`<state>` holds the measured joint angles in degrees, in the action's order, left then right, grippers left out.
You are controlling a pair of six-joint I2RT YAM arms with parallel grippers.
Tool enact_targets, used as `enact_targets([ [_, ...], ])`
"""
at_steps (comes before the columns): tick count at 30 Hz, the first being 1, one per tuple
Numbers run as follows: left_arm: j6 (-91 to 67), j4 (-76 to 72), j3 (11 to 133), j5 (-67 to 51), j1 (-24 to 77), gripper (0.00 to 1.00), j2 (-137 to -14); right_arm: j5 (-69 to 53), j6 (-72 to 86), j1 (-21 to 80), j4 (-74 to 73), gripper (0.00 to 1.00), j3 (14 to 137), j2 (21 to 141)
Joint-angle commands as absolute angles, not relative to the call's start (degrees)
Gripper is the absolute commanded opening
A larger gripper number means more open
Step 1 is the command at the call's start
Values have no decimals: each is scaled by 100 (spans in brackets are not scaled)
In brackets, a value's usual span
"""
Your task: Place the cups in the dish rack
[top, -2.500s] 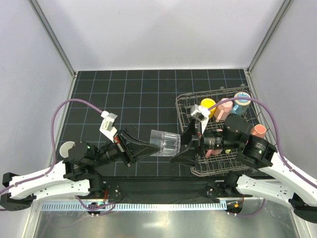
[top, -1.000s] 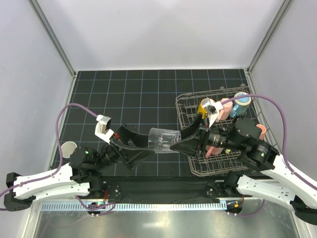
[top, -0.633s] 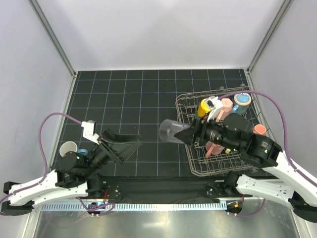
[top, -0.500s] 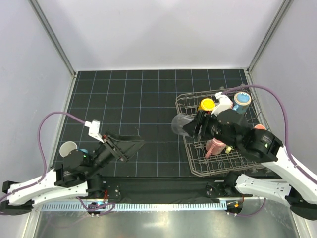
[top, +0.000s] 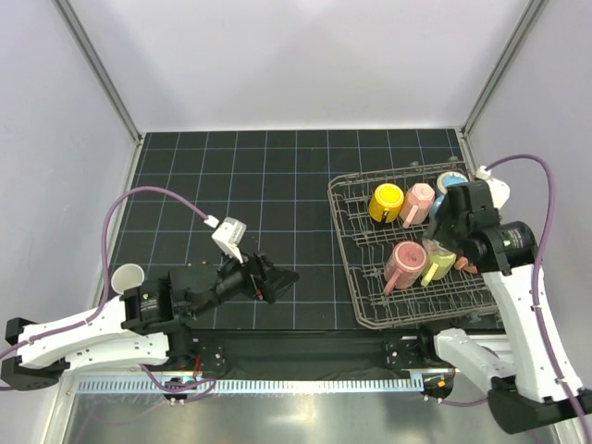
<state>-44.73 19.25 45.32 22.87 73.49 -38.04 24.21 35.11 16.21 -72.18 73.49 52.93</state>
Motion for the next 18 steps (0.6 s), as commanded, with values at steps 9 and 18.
enact_targets([
  [9,-3719,2645,5062,1785,7356,89,-3849,2628,2707,-764,-7690,4,7312,5274],
  [18,-3595,2812,5098,1415,7348,91,-3481,1882,3375,-1731,-7937,4,7181,5511],
])
